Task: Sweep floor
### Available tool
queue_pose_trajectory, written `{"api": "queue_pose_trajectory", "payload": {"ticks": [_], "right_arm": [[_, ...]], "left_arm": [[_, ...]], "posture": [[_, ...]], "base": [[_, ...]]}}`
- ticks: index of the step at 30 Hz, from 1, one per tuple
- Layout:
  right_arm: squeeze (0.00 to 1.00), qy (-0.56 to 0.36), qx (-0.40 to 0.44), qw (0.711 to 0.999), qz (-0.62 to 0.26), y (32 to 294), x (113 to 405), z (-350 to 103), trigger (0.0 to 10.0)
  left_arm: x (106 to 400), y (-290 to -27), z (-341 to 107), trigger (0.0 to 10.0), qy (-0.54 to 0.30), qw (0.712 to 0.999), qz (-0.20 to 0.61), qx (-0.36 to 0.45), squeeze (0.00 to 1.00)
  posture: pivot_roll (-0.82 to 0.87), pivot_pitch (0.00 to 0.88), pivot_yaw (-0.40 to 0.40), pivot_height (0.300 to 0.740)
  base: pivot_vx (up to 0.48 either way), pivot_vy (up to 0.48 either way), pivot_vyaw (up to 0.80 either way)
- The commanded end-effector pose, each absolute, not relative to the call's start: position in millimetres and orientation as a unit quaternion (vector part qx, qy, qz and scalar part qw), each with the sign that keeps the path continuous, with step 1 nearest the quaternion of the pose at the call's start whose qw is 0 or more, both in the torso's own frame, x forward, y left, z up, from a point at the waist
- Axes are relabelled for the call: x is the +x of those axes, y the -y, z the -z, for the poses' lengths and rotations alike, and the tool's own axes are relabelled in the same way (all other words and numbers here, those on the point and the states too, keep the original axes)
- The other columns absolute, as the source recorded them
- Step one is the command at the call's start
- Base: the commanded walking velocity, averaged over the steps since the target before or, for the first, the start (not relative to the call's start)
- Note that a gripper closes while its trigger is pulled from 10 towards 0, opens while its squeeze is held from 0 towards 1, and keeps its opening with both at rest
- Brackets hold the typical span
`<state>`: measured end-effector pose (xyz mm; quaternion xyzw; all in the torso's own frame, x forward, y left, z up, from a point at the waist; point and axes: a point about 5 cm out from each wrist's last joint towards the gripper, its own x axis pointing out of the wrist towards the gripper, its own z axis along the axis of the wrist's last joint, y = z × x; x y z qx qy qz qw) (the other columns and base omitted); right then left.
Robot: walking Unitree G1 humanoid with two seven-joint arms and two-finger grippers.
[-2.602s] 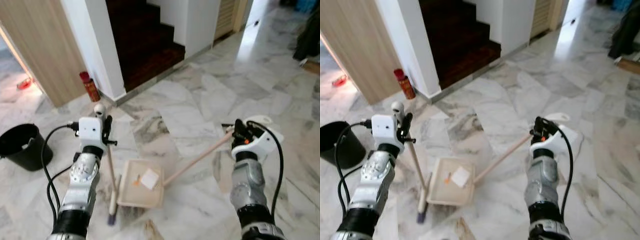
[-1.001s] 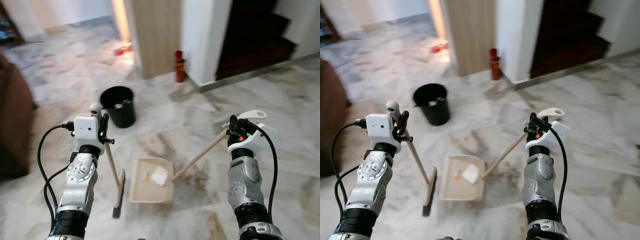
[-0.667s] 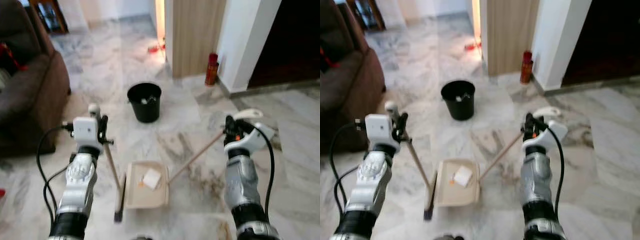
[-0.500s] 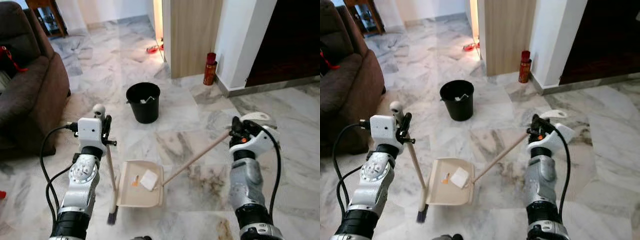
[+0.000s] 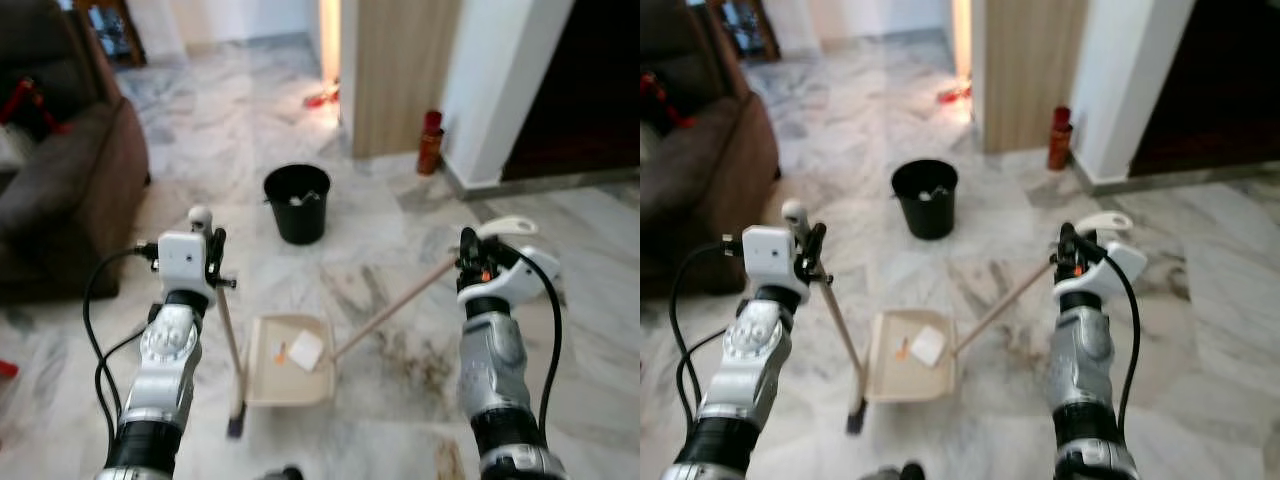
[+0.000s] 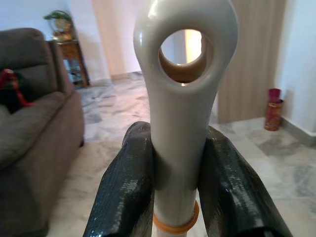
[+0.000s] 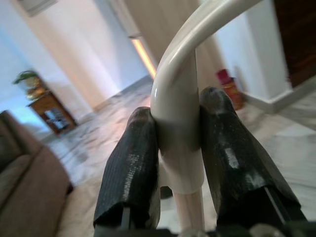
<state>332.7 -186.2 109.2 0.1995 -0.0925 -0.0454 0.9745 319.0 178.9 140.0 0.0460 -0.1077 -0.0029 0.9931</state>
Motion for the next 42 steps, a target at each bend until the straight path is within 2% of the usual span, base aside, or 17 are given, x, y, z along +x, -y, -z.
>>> {"api": "queue_pose_trajectory", "payload": {"ticks": [1,13,18,22,35,42], "right_arm": [[0.00,0.126,0.207,0.969,0.040,186.4,334.7,-122.6,10.0],[0.00,0.136,0.175,0.975,0.019,181.5,337.3,-130.3,10.0],[0.00,0.134,0.166,0.977,0.021,185.4,337.4,-131.3,10.0],[0.00,0.124,0.173,0.977,0.018,183.5,336.8,-127.4,10.0],[0.00,0.119,0.181,0.976,0.013,180.4,337.8,-127.1,10.0],[0.00,0.117,0.175,0.977,0.007,179.4,337.3,-127.2,10.0]], "left_arm": [[320.2,-181.6,-144.8,10.0,0.116,0.992,-0.002,0.056,0.00],[322.4,-182.0,-142.5,10.0,0.105,0.992,0.000,0.069,0.00],[321.6,-180.3,-141.0,10.0,0.104,0.992,0.002,0.068,0.00],[321.5,-178.8,-139.6,10.0,0.101,0.993,0.004,0.067,0.00],[322.1,-180.4,-139.1,10.0,0.097,0.993,-0.001,0.071,0.00],[322.9,-180.2,-138.9,10.0,0.095,0.993,-0.003,0.072,0.00]], "posture": [[0.06,0.022,0.066,0.740],[0.06,0.011,0.064,0.740],[0.06,0.009,0.065,0.740],[0.06,0.011,0.064,0.740],[0.06,0.023,0.066,0.740],[0.06,0.026,0.065,0.740]], "base": [[0.000,0.000,0.00],[0.000,0.000,0.00],[0.000,0.000,0.71],[0.000,0.000,0.10],[0.255,0.000,0.00],[0.280,0.000,0.53]]}}
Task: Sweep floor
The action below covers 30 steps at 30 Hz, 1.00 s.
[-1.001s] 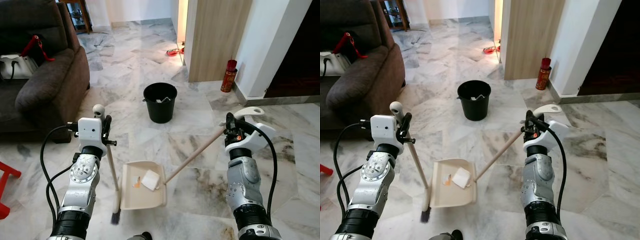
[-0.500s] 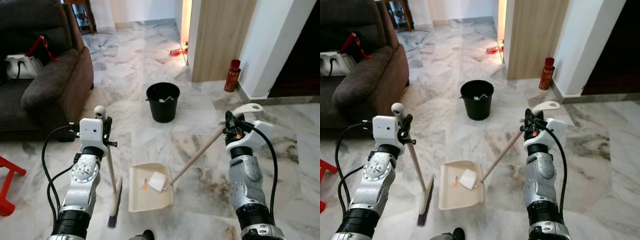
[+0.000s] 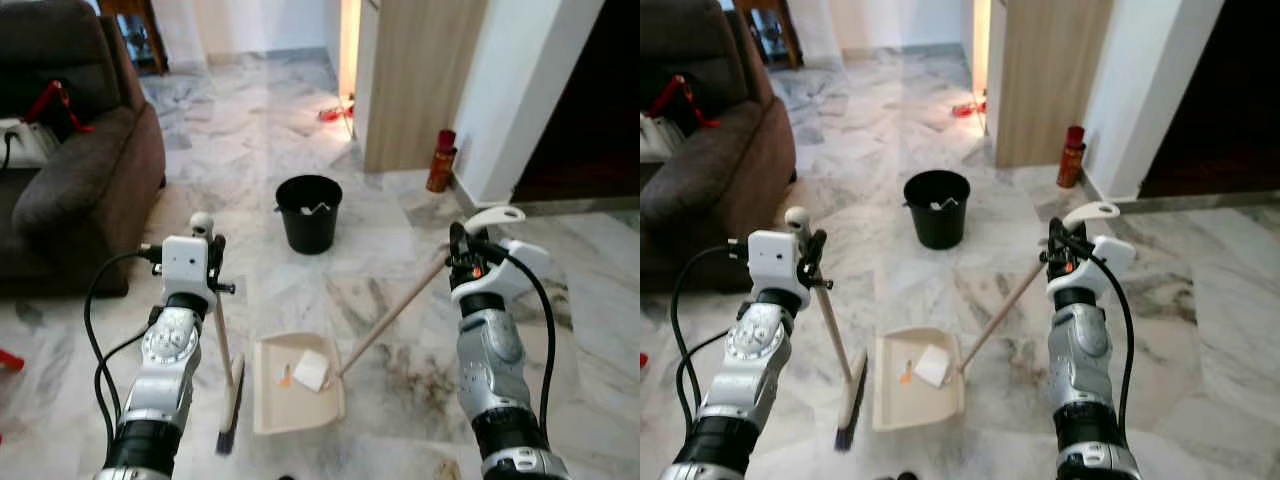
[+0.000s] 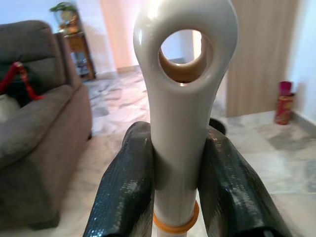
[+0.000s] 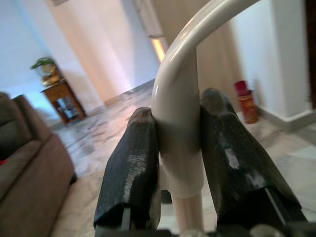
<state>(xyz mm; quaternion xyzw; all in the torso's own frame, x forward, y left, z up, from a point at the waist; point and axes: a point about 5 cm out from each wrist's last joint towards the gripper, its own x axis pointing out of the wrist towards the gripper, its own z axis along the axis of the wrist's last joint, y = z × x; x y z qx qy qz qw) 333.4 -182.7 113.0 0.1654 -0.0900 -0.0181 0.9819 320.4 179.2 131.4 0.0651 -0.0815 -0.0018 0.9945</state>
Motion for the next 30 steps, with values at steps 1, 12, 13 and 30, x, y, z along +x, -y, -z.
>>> {"api": "queue_pose_trajectory", "payload": {"ticks": [1,12,13,30], "right_arm": [[0.00,0.118,0.178,0.977,0.008,179.2,337.2,-127.2,10.0],[0.00,0.118,0.176,0.977,0.004,179.0,337.2,-127.4,10.0],[0.00,0.118,0.176,0.977,0.003,178.8,337.2,-127.3,10.0],[0.00,0.119,0.181,0.976,0.003,176.0,337.1,-129.0,10.0]], "left_arm": [[322.9,-180.2,-139.0,10.0,0.095,0.993,-0.003,0.071,0.00],[323.4,-179.9,-139.3,10.0,0.094,0.993,-0.006,0.071,0.00],[323.6,-179.7,-139.5,10.0,0.094,0.993,-0.005,0.073,0.00],[323.8,-178.8,-140.4,10.0,0.096,0.992,-0.002,0.078,0.00]], "posture": [[0.06,0.027,0.065,0.740],[0.06,0.034,0.063,0.740],[0.06,0.037,0.061,0.740],[0.06,0.057,0.064,0.740]], "base": [[0.289,0.000,0.00],[0.294,0.000,0.00],[0.300,0.000,0.00],[0.312,0.000,0.14]]}}
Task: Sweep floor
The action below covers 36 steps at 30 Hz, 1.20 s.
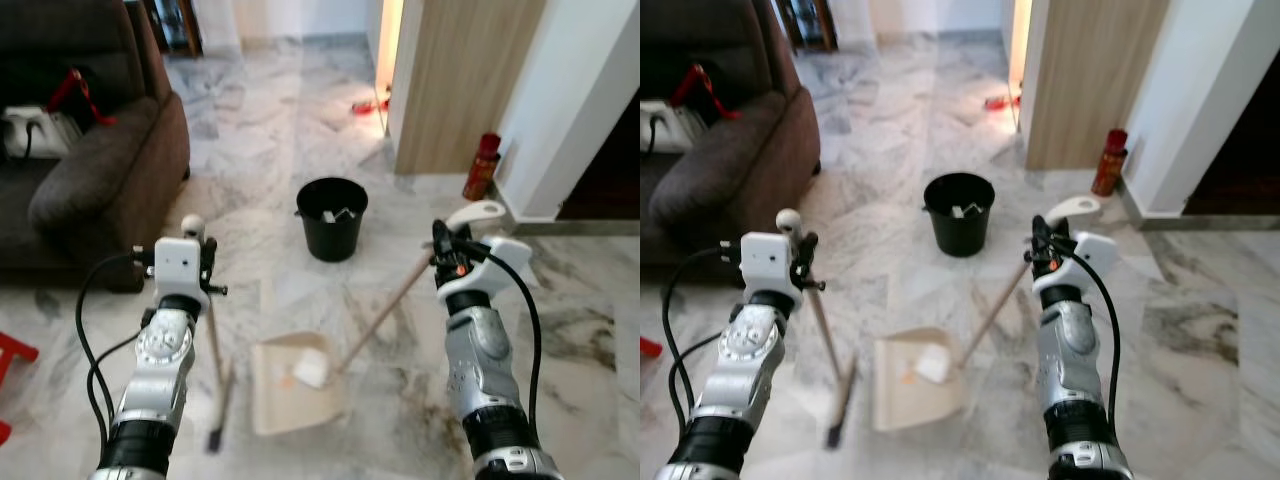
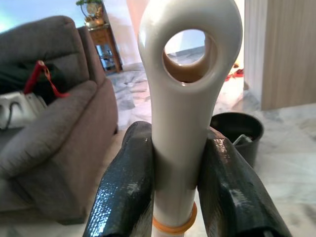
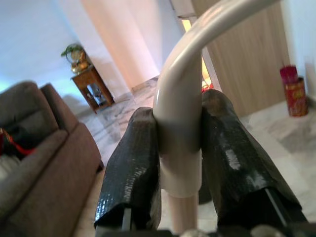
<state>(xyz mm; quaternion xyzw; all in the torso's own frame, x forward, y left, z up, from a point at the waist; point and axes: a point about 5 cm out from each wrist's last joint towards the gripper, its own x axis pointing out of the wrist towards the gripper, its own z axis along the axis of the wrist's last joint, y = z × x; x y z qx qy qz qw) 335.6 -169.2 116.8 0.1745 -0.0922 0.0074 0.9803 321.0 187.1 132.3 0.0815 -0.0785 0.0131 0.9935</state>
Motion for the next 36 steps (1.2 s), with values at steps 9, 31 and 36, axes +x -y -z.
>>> {"api": "queue_pose_trajectory", "payload": {"ticks": [9,31,36], "right_arm": [[0.00,0.120,0.202,0.972,0.013,177,336,-127,10.0],[0.00,0.158,0.202,0.966,0.033,186,337,-141,10.0],[0.00,0.184,0.195,0.963,0.028,185,340,-156,10.0]], "left_arm": [[323,-181,-140,10.0,0.097,0.992,-0.007,0.079,0.00],[321,-183,-140,10.0,0.105,0.991,-0.016,0.081,0.00],[321,-182,-140,10.0,0.107,0.991,-0.017,0.081,0.00]], "posture": [[0.06,0.047,0.069,0.740],[0.06,0.000,0.067,0.740],[0.06,0.000,0.062,0.740]], "base": [[0.325,0.000,0.00],[0.323,0.000,0.00],[0.329,0.000,0.00]]}}
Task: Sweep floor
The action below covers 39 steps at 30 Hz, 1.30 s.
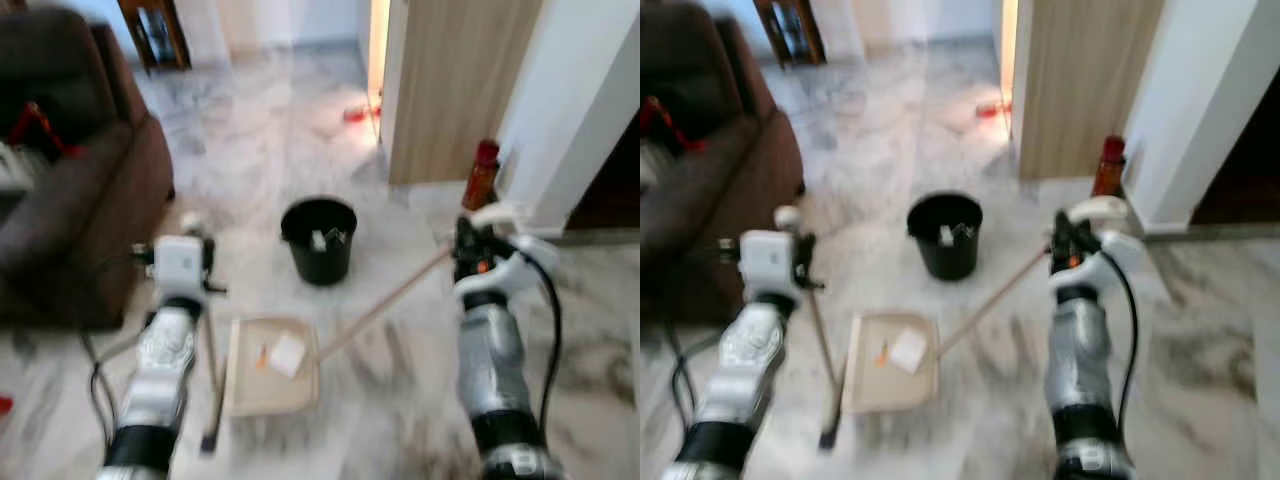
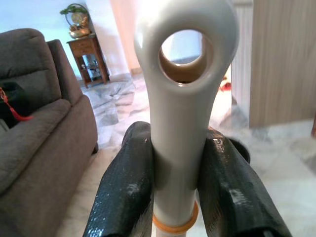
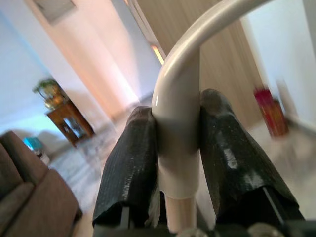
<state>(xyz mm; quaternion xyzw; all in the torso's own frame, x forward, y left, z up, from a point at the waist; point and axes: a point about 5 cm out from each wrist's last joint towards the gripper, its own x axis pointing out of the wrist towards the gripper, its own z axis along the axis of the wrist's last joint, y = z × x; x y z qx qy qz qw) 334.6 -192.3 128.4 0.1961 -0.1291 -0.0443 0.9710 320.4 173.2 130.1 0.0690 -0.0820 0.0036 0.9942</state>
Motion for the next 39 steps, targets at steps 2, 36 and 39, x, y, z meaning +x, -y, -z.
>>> {"api": "queue_pose_trajectory", "payload": {"ticks": [2,36,39], "right_arm": [[0.00,0.190,0.194,0.962,0.025,185,341,-159,10.0],[0.00,0.304,0.186,0.933,-0.055,162,346,-238,10.0],[0.00,0.308,0.190,0.930,-0.056,160,345,-241,10.0]], "left_arm": [[321,-182,-139,10.0,0.107,0.991,-0.016,0.080,0.00],[325,-176,-140,10.0,0.117,0.988,-0.010,0.105,0.00],[325,-176,-141,10.0,0.119,0.987,-0.009,0.106,0.00]], "posture": [[0.06,0.000,0.057,0.740],[0.07,0.000,0.035,0.740],[0.07,0.000,0.037,0.740]], "base": [[0.330,0.000,0.00],[0.330,0.000,0.00],[0.330,0.000,0.00]]}}
